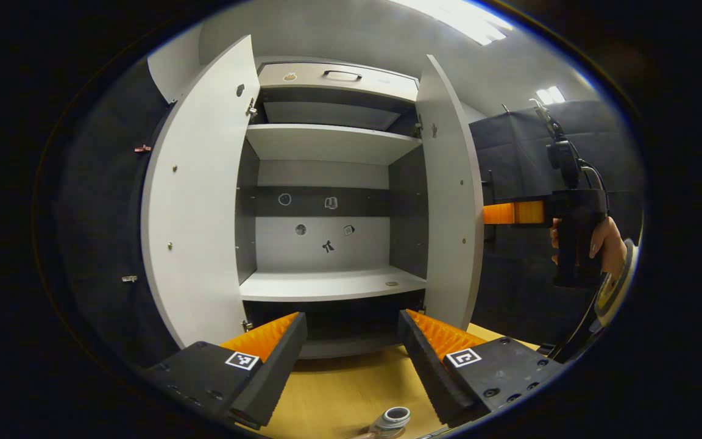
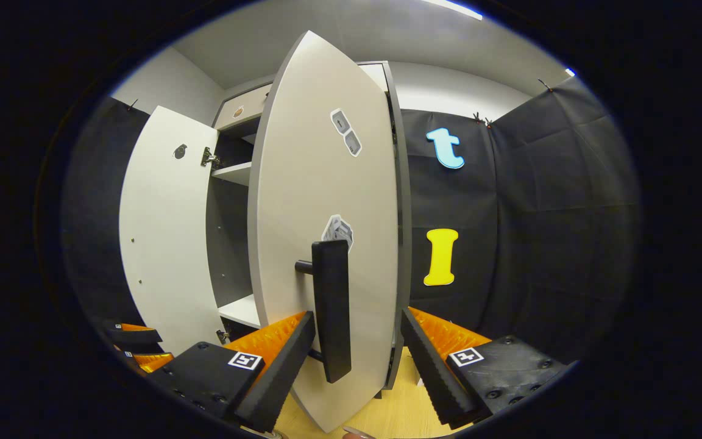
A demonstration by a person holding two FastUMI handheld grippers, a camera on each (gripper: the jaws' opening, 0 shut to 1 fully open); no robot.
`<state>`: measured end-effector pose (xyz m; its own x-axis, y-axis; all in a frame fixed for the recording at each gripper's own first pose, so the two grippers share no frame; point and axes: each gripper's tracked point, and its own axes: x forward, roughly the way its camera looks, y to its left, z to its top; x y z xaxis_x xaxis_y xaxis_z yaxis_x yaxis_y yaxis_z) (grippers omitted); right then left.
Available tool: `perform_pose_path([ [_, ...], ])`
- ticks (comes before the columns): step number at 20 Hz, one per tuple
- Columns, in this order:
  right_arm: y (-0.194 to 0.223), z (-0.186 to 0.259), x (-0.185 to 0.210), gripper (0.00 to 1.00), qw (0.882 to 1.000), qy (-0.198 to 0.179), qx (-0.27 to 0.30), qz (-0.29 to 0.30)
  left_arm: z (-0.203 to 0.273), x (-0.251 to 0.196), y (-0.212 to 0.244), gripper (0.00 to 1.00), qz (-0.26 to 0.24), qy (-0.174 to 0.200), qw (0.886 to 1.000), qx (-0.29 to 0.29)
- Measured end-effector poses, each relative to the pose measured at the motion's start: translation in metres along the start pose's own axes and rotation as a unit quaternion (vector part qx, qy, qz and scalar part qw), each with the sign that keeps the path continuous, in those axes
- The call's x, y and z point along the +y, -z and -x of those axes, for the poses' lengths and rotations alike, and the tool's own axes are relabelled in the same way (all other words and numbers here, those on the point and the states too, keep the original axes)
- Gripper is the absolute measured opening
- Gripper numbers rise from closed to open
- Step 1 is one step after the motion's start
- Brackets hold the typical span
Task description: Grasp the bottle in the cabinet with the left hand and place it on the coaster, then close the right door with the right hand and the left door with the left hand.
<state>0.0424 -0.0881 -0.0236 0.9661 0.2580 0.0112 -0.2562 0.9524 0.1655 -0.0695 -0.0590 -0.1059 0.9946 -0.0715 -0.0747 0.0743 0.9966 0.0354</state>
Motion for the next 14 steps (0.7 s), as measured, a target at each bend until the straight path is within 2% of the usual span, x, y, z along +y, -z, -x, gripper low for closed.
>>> perform_pose_path([
  [3,0.002,-0.007,0.01,0.95,1.0,-0.001,0.005,-0.008,0.009,0.027,-0.005,0.95,0.003,-0.032,0.999,0.0],
  [6,0.004,-0.015,0.028,0.95,1.0,-0.019,0.001,-0.009,0.02,0.054,-0.009,0.95,0.009,-0.065,0.998,-0.005],
  [10,0.015,-0.042,0.058,0.95,0.998,-0.046,0.011,-0.03,0.036,0.092,-0.009,0.95,0.008,-0.113,0.994,-0.004],
  [14,0.018,-0.072,0.085,0.98,0.998,-0.053,0.008,-0.026,0.057,0.124,-0.007,0.95,-0.003,-0.155,0.988,0.003],
])
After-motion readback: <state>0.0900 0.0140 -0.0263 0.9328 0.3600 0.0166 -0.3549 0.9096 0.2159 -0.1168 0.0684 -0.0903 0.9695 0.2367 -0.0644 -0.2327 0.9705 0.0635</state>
